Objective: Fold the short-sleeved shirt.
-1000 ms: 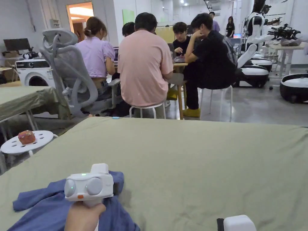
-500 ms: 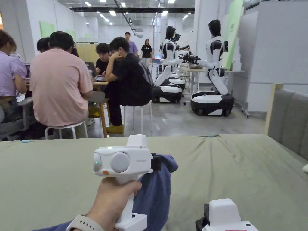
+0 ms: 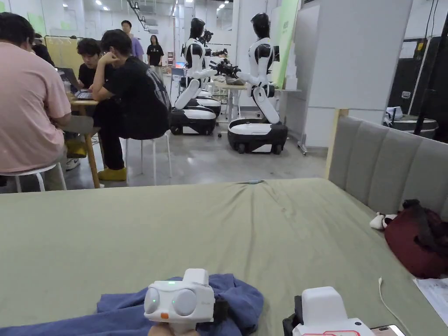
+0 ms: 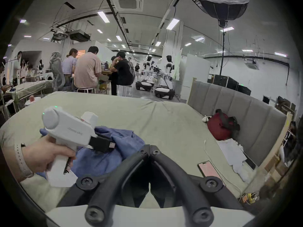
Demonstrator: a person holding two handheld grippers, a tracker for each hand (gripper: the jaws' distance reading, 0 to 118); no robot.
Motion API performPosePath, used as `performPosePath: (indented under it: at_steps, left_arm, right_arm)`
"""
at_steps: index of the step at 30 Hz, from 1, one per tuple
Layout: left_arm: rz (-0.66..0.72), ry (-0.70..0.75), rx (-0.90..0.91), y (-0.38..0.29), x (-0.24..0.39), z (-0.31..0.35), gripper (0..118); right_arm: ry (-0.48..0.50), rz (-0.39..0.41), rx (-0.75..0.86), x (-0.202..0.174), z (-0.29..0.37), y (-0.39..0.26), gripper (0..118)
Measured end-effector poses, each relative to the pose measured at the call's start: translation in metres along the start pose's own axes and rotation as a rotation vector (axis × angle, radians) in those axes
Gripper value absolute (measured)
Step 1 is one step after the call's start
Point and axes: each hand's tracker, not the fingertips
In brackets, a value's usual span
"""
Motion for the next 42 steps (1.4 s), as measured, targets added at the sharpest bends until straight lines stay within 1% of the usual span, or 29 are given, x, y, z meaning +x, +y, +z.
performPosePath:
  at_steps: [1,2,3,5,8,10,11,12,13,14,15,16,18,20,23,26,27,28,29,31,32,35,36,37,38,39,40,41,42]
  left_arm:
    - [0.035,0.009,0.026,0.004,-0.009,0.007,87]
    - [0.078,0.003,0.081,0.005,-0.018,0.026,101]
    - [0.119,-0.022,0.17,0.003,-0.029,0.053,105]
    - [0.162,-0.004,0.263,-0.007,-0.038,0.106,103]
    - [0.107,0.116,0.411,-0.029,-0.053,0.181,104]
    - [0.072,0.181,0.455,-0.049,-0.058,0.228,103]
    - [0.078,0.201,0.464,-0.06,-0.065,0.249,99]
    - [0.081,0.224,0.482,-0.073,-0.072,0.268,90]
    - [0.076,0.268,0.502,-0.081,-0.075,0.282,70]
    - [0.048,0.328,0.523,-0.094,-0.077,0.296,46]
    - [0.0,0.431,0.525,-0.106,-0.077,0.306,28]
    - [-0.024,0.49,0.522,-0.114,-0.078,0.31,19]
    - [-0.02,0.507,0.474,-0.125,-0.089,0.318,0]
    - [-0.028,0.464,0.416,-0.13,-0.101,0.323,0]
    - [0.017,0.497,0.351,-0.123,-0.13,0.324,0]
    - [0.191,0.463,0.158,-0.09,-0.178,0.309,0]
    - [0.22,0.409,0.12,-0.075,-0.197,0.297,0]
    - [0.212,0.405,0.114,-0.064,-0.21,0.286,0]
    - [0.213,0.409,0.103,-0.051,-0.221,0.274,0]
    - [0.226,0.45,-0.01,-0.025,-0.248,0.241,0]
    - [0.232,0.448,-0.034,-0.014,-0.261,0.225,0]
    - [0.283,0.479,-0.135,0.01,-0.298,0.178,0]
    - [0.27,0.506,-0.151,0.015,-0.307,0.164,4]
    - [0.261,0.531,-0.163,0.016,-0.304,0.155,34]
    - [0.268,0.547,-0.171,0.017,-0.308,0.147,69]
    - [0.288,0.55,-0.196,0.017,-0.316,0.132,97]
    - [0.3,0.54,-0.22,0.015,-0.32,0.125,118]
    - [0.302,0.529,-0.244,0.013,-0.328,0.116,115]
    - [0.293,0.537,-0.239,0.01,-0.329,0.108,104]
  right_arm:
    - [0.005,-0.004,-0.001,-0.002,0.0,0.001,0]
    - [0.017,-0.017,0.005,-0.005,0.0,0.002,0]
    - [0.033,-0.029,0.018,-0.009,-0.002,0.005,0]
    - [0.055,-0.021,0.027,-0.022,-0.005,0.008,0]
    - [0.094,-0.014,0.045,-0.045,-0.013,0.016,0]
    - [0.142,-0.022,0.057,-0.061,-0.013,0.019,0]
    - [0.157,-0.021,0.06,-0.068,-0.014,0.022,0]
    - [0.166,-0.013,0.058,-0.076,-0.014,0.023,0]
    - [0.173,-0.008,0.059,-0.082,-0.013,0.024,0]
    - [0.184,-0.009,0.06,-0.087,-0.013,0.025,0]
    - [0.202,-0.014,0.058,-0.091,-0.014,0.026,0]
    - [0.215,-0.015,0.057,-0.094,-0.015,0.026,0]
    - [0.237,-0.007,0.043,-0.102,-0.019,0.026,0]
    - [0.245,-0.004,0.044,-0.105,-0.021,0.024,0]
    - [0.249,-0.001,0.037,-0.106,-0.025,0.023,0]
    - [0.252,0.008,0.024,-0.109,-0.035,0.025,0]
    - [0.25,0.01,0.015,-0.109,-0.037,0.025,0]
    - [0.251,0.01,0.007,-0.11,-0.04,0.025,0]
    - [0.25,0.008,0.003,-0.111,-0.043,0.025,0]
    - [0.252,0.01,-0.007,-0.112,-0.047,0.025,0]
    - [0.252,0.013,-0.012,-0.112,-0.05,0.024,0]
    - [0.245,0.01,-0.024,-0.11,-0.06,0.022,0]
    - [0.242,0.01,-0.033,-0.109,-0.065,0.02,0]
    - [0.234,0.013,-0.043,-0.109,-0.071,0.019,0]
    - [0.231,0.015,-0.049,-0.109,-0.075,0.018,0]
    - [0.227,0.018,-0.06,-0.107,-0.078,0.016,0]
    - [0.224,0.019,-0.064,-0.106,-0.081,0.016,0]
    - [0.221,0.023,-0.071,-0.107,-0.086,0.016,0]
    - [0.22,0.027,-0.078,-0.108,-0.089,0.016,0]
